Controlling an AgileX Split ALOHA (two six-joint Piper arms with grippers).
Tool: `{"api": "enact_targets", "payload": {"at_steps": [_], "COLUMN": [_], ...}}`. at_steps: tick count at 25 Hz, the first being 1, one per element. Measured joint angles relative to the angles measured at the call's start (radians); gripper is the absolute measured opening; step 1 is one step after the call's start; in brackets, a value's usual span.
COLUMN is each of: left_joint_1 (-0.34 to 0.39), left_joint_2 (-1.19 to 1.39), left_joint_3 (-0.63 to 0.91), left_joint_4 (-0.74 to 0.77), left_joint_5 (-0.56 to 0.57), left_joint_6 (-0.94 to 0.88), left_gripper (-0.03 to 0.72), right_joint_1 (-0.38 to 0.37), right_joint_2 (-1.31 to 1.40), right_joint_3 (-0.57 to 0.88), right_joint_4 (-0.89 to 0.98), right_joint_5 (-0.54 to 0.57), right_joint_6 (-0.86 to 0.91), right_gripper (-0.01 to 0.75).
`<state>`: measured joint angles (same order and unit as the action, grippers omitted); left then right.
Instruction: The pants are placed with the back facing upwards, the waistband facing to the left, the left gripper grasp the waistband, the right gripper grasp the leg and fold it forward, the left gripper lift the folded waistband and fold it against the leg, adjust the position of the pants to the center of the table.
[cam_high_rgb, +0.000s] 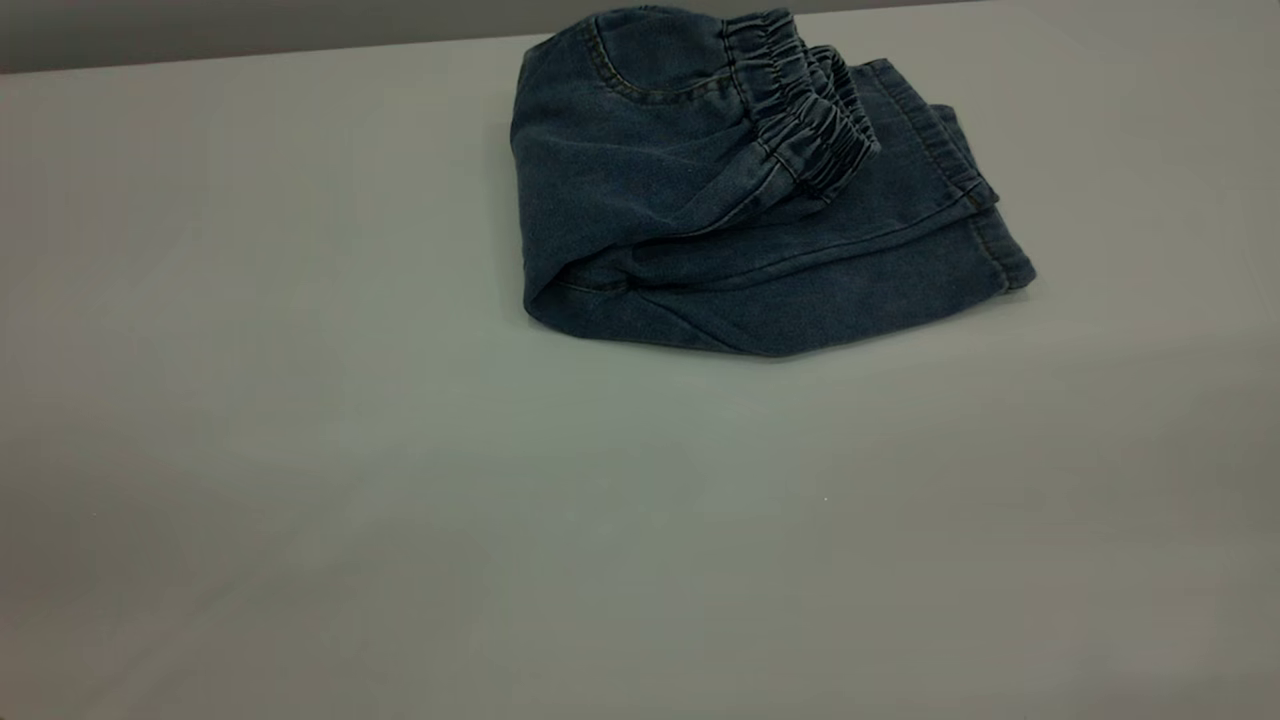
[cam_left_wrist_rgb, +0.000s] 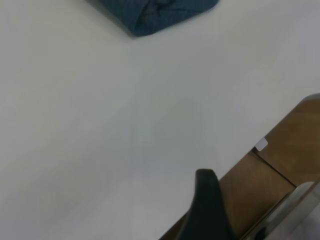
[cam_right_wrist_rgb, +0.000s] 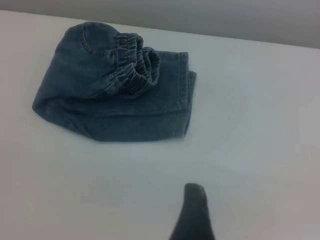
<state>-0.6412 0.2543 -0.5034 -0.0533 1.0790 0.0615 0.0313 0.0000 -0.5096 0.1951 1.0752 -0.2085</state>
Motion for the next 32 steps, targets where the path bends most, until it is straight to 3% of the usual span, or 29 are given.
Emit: {"api": "enact_targets", "payload": {"at_steps": [11,19,22,32], "left_joint_1": [0.004,0.115,0.204,0.621], "left_joint_2": [0.000,0.002,0.002,-0.074], "left_joint_3": [0.000,0.000,-0.001,-0.002], "left_joint_4": [0.000,0.000,0.001,0.000], "left_joint_5": [0.001,0.000,0.000,0.000], "left_joint_6": [-0.002,-0.002,-0.002,-0.002], "left_gripper": [0.487,0.487,0.487,0.487], "right_joint_1": [0.000,0.021,0.054,0.066], "right_joint_2": [0.000,0.000,0.000,0.001], "right_joint_3": [0.000,0.000,0.000,0.000], "right_joint_4": [0.000,0.003,0.004,0.004], "right_joint_5": [0.000,0.000,0.000,0.001], "right_joint_6": [0.002,0.000,-0.002,-0.001], "right_gripper": [0.494,0.494,0.494,0.494]}}
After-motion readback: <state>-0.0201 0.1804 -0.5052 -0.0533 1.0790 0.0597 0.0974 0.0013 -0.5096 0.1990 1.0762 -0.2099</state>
